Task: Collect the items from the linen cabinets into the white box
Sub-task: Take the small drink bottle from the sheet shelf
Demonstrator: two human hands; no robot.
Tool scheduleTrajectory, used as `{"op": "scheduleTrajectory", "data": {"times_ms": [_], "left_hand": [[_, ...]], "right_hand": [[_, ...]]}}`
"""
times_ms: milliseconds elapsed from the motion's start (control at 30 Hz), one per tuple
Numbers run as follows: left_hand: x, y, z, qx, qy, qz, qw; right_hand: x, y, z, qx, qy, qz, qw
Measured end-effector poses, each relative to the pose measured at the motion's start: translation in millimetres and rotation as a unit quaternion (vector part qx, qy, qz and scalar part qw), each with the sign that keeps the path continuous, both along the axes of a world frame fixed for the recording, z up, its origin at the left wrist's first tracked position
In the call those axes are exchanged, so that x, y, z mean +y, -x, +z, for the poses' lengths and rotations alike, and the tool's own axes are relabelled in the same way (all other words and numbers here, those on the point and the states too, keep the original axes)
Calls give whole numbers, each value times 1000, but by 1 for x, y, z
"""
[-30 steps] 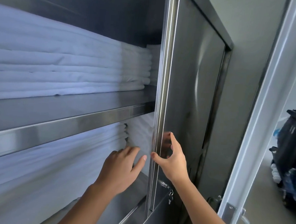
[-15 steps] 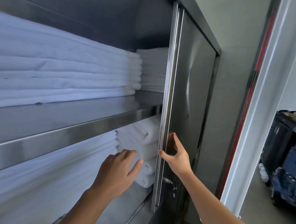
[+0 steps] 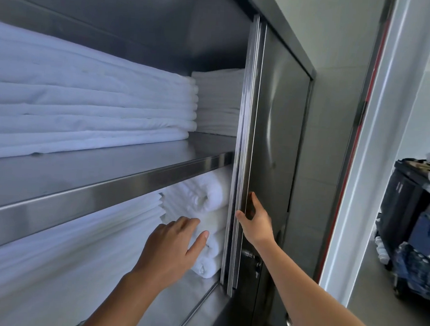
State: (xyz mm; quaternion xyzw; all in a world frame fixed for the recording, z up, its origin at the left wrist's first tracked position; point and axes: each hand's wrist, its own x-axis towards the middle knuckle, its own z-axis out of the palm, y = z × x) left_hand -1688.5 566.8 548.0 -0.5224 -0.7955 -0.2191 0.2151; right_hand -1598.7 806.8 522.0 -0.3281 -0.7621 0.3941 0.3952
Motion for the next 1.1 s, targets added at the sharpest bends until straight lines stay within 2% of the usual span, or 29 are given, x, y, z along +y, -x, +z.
{"op": "scheduleTrajectory", "data": {"times_ms": [300,1100], "left_hand": [[-1,7,-1,-1,-13,5,1000],[-3,5,-34,-31,-17,15,999]], "right_hand": [[11,5,0,8,23,-42,999],[9,-1,-10,11,14,-20,1000]]}}
